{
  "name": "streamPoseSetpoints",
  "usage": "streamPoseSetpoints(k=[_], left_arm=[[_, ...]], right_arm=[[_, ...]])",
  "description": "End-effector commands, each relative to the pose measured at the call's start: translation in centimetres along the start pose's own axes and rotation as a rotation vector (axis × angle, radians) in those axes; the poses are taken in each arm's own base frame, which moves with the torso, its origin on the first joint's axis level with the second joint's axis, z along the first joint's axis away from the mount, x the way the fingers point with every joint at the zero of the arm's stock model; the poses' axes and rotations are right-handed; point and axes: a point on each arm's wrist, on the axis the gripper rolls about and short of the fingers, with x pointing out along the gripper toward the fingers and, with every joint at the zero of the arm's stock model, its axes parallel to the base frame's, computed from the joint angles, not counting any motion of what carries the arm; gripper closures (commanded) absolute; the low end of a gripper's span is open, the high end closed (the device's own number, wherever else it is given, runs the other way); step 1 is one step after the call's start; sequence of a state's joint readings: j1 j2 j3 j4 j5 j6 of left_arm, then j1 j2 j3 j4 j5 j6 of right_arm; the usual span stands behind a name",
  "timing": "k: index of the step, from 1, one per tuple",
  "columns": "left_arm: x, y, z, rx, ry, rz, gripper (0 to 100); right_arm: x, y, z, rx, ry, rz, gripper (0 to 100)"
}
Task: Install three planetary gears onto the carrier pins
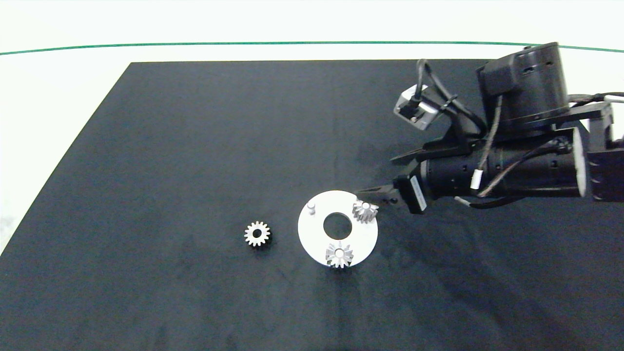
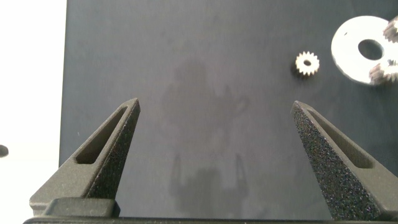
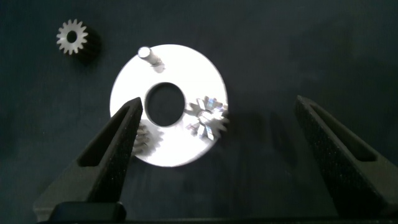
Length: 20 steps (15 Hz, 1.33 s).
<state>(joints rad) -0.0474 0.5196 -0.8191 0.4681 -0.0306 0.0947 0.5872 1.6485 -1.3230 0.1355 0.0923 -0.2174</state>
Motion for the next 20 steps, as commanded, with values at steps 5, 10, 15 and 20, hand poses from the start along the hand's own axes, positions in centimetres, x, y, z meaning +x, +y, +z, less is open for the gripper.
streamPoseSetpoints(k=[5,10,15,20], left_arm=[[-0.4,-0.1,-1.3,0.029,0.063,-0.021,0],[1.0,-0.1,-2.1,0.074,0.125,-0.080,0],[6.7,-0.7,-0.2,0.122,0.195,-0.206,0],[13.4,-2.0,0.5,0.224,0.287,-0.256,0]], right_arm=[[-12.1,-1.3,-3.5,0.046,-0.092,-0.234,0],[-14.5,-0.9,-5.8,0.071,-0.070,-0.365,0],[-15.7,-2.4,-4.9,0.100,-0.086,-0.466,0],[-16.4,-2.4,-4.6,0.097,-0.089,-0.481,0]])
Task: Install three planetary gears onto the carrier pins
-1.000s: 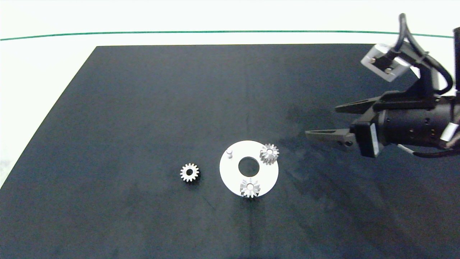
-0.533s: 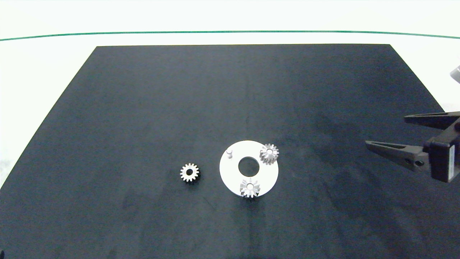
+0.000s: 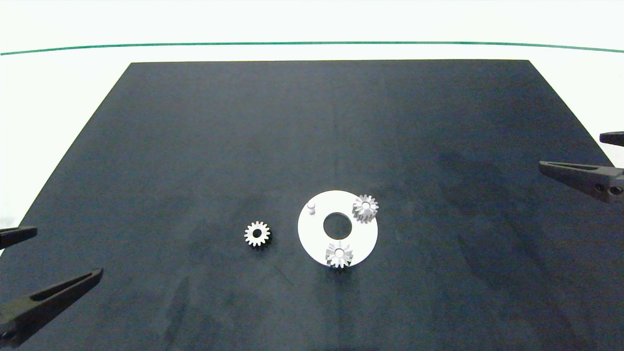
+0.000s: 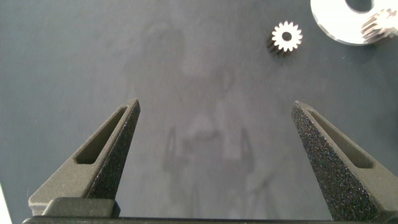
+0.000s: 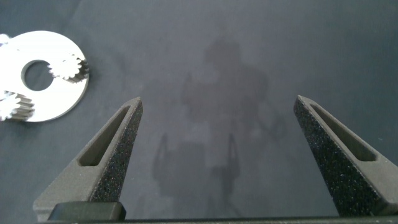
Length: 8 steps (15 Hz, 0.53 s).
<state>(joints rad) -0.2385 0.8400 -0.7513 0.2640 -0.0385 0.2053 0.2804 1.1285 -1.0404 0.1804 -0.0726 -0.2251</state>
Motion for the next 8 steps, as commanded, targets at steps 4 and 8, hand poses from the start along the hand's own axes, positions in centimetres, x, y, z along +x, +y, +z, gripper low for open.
streamPoseSetpoints(k=[4,8], left_arm=[[7.9,-0.5,0.9,0.086,0.194,-0.103,0],[10.1,-0.7,1.1,0.092,0.202,-0.107,0]], right_arm=[[0.0,-0.3,0.1,0.002,0.002,-0.027,0],[0.5,-0.2,-0.1,0.000,0.019,-0.020,0]])
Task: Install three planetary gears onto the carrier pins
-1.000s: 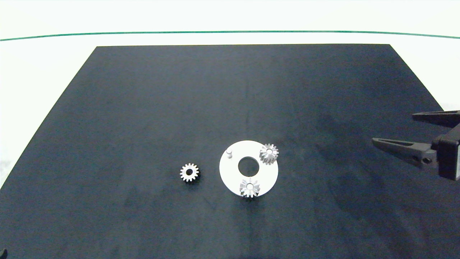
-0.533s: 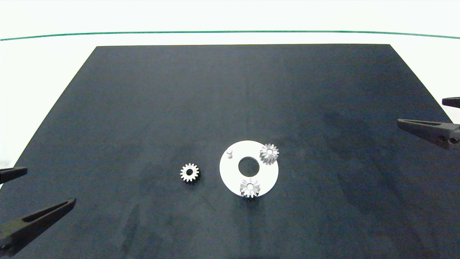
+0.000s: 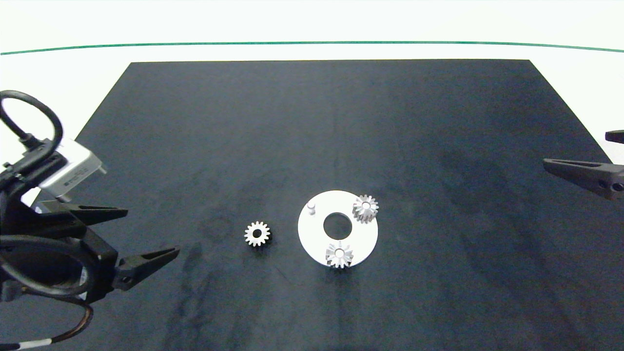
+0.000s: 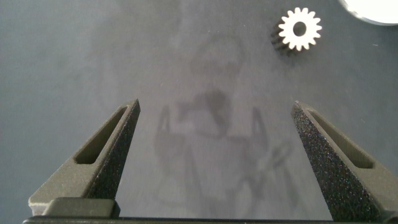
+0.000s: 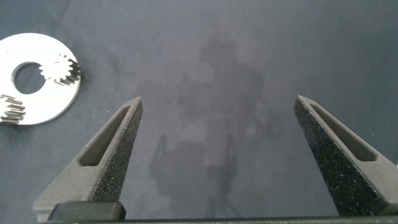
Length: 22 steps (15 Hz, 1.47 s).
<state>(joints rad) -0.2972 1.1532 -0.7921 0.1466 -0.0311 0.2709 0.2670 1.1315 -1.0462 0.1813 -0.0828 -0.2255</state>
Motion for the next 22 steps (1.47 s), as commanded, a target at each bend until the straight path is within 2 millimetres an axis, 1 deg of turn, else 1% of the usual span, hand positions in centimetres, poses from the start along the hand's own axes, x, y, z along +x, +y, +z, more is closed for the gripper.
streamPoseSetpoints(k=[1,2,4,5,6,8,11,13,14,16,18,20,22], left_arm=[[2.6,-0.6,-0.1,0.013,0.080,-0.042,0],[2.8,-0.7,0.2,0.018,0.082,-0.032,0],[2.7,-2.1,0.6,0.048,0.076,-0.063,0],[2.7,-2.4,0.6,0.051,0.077,-0.067,0],[3.2,-3.3,0.8,0.066,0.083,-0.099,0],[3.5,-4.1,1.0,0.082,0.091,-0.095,0],[4.8,-5.3,1.7,0.093,0.104,-0.127,0],[5.6,-5.5,1.7,0.091,0.130,-0.122,0],[6.3,-5.3,2.4,0.093,0.127,-0.052,0],[6.5,-5.3,3.2,0.095,0.101,-0.035,0],[7.5,-5.6,3.2,0.100,0.123,-0.036,0],[7.8,-5.7,3.3,0.098,0.125,-0.037,0],[8.2,-6.3,3.2,0.108,0.134,-0.053,0]], right_arm=[[0.5,0.1,-0.2,-0.003,0.018,0.005,0],[0.5,0.1,-0.2,-0.003,0.018,0.005,0],[0.6,0.1,-0.2,-0.003,0.020,0.003,0],[0.7,0.1,-0.2,-0.004,0.025,0.004,0],[0.7,0.1,-0.2,-0.004,0.024,0.005,0],[0.8,0.2,-0.3,-0.005,0.028,0.008,0],[0.9,0.2,-0.4,-0.007,0.033,0.009,0],[1.1,0.2,-0.4,-0.007,0.037,0.010,0],[1.3,0.3,-0.6,-0.008,0.048,0.012,0],[1.5,0.3,-0.7,-0.009,0.054,0.014,0],[2.0,0.4,-0.8,-0.010,0.068,0.017,0],[2.1,0.4,-1.0,-0.010,0.076,0.019,0],[2.1,0.4,-0.9,-0.010,0.074,0.018,0]])
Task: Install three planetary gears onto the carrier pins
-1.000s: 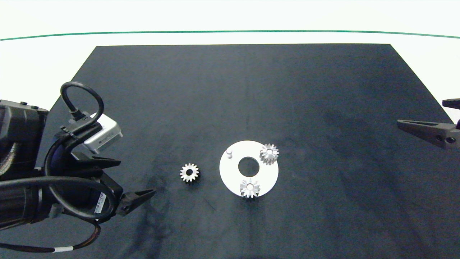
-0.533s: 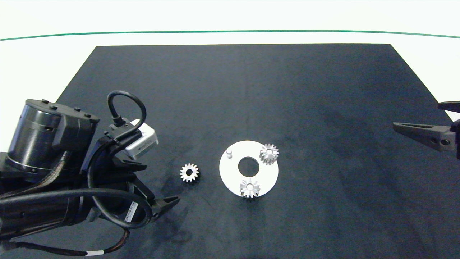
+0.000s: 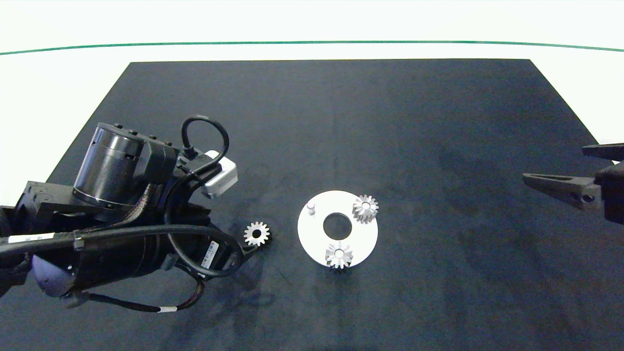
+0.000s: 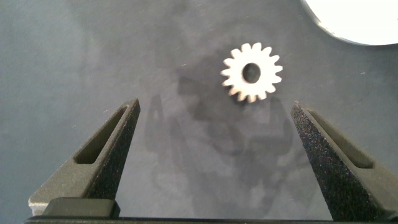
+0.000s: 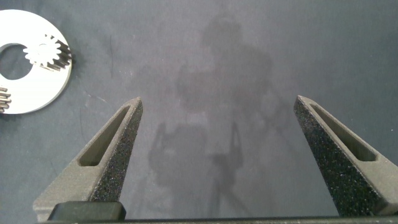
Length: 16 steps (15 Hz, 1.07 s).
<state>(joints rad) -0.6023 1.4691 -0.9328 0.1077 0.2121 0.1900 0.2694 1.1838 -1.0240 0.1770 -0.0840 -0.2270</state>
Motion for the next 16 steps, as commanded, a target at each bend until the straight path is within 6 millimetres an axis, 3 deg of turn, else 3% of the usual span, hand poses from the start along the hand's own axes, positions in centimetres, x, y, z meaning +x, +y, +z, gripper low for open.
streamPoseSetpoints(k=[1,10,16], left_arm=[[1.1,-0.6,-0.1,0.009,0.031,-0.015,0],[3.3,-1.4,-0.2,0.005,0.040,-0.022,0],[3.4,-1.2,-0.2,0.006,0.042,-0.017,0]], right_arm=[[0.2,0.0,-0.1,-0.002,0.007,0.002,0],[0.7,0.2,-0.5,-0.012,0.039,0.016,0],[0.4,2.3,-1.8,-0.081,0.174,0.159,0]])
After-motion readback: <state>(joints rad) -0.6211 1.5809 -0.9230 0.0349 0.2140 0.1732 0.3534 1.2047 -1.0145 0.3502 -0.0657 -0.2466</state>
